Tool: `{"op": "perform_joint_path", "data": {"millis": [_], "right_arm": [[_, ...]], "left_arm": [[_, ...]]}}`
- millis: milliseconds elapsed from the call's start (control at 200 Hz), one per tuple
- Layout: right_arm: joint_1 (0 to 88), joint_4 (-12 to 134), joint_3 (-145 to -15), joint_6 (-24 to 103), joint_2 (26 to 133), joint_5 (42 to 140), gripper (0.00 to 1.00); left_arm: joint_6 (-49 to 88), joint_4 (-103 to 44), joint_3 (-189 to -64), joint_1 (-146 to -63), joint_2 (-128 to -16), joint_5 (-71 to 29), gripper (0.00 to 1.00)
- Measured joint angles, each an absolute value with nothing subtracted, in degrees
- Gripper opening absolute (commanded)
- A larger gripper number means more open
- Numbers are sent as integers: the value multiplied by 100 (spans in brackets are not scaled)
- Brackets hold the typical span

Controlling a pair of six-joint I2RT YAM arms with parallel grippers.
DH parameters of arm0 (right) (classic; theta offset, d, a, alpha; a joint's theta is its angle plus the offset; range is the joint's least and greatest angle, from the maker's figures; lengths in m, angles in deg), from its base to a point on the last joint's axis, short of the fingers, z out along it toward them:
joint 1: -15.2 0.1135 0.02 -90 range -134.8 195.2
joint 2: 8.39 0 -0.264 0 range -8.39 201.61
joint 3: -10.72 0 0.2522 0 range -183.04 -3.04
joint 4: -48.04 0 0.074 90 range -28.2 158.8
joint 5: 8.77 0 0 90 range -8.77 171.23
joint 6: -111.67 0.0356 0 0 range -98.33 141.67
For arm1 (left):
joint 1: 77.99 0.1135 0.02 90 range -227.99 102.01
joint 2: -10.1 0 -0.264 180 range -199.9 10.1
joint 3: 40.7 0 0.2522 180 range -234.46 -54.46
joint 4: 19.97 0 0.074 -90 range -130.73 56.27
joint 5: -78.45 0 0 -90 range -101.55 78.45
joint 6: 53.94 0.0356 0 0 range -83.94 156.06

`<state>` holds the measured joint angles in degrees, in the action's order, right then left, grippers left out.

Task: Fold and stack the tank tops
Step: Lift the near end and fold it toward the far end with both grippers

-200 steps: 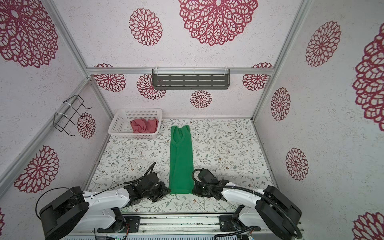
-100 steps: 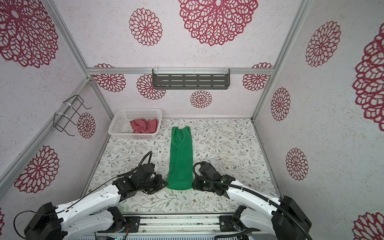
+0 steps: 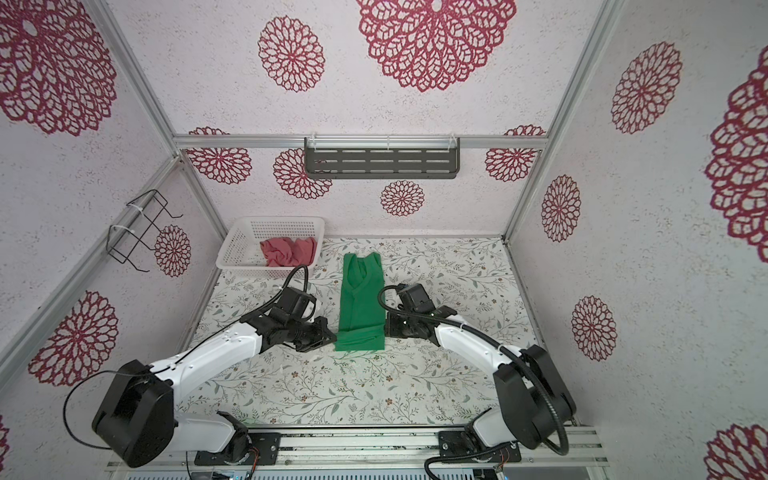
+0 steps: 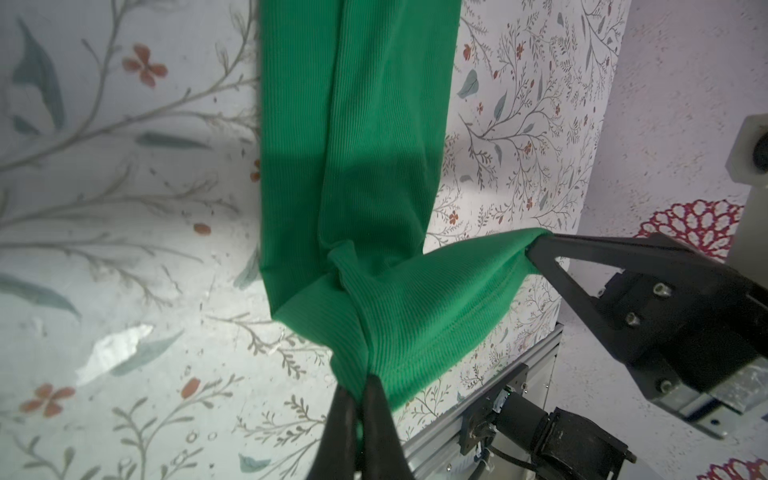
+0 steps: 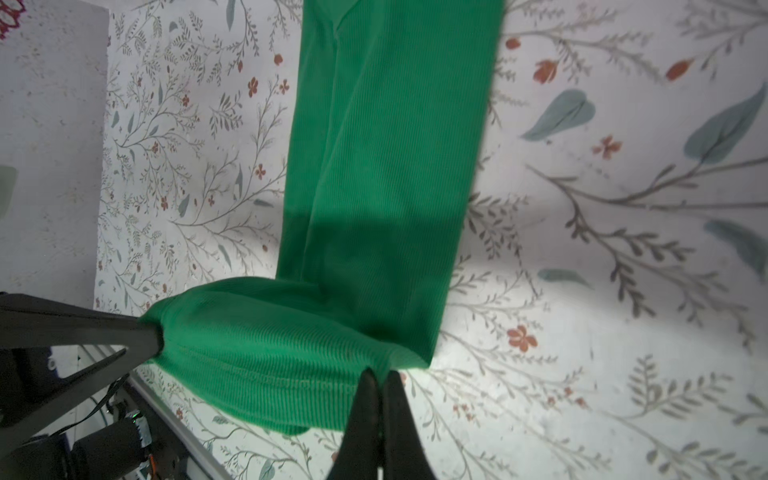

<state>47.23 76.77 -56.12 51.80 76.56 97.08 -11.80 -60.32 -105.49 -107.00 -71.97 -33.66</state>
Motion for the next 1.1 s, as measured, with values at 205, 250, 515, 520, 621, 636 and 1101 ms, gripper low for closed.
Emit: {"op": "perform_joint_path", "data": {"millis": [205, 250, 515, 520, 621, 636, 1101], "right_arm": [[4360, 7738, -6465, 4605, 8462, 9969, 0], [4290, 7740, -6629, 4514, 8620, 9997, 0], [3989, 7830, -7496, 4166, 9553, 10178, 0], [3987, 7830, -7505, 4164, 9564, 10181, 0], [3934, 7851, -7791, 4066, 9874, 10233, 0], [3932, 7858, -7829, 4055, 9907, 10242, 0], [3829, 8050, -8705, 3926, 10727, 10327, 12]], "left_arm": [[-653, -6098, -11405, -10276, -8071, -3493, 0], [-570, -6091, -11591, -10213, -8263, -3504, 0], [-185, -6130, -12632, -9990, -9253, -3508, 0], [-178, -6133, -12643, -9986, -9266, -3508, 0], [-95, -6144, -12927, -9913, -9566, -3532, 0], [-89, -6144, -12957, -9900, -9607, -3541, 0], [16, -6019, -13738, -9704, -10816, -3893, 11]]}}
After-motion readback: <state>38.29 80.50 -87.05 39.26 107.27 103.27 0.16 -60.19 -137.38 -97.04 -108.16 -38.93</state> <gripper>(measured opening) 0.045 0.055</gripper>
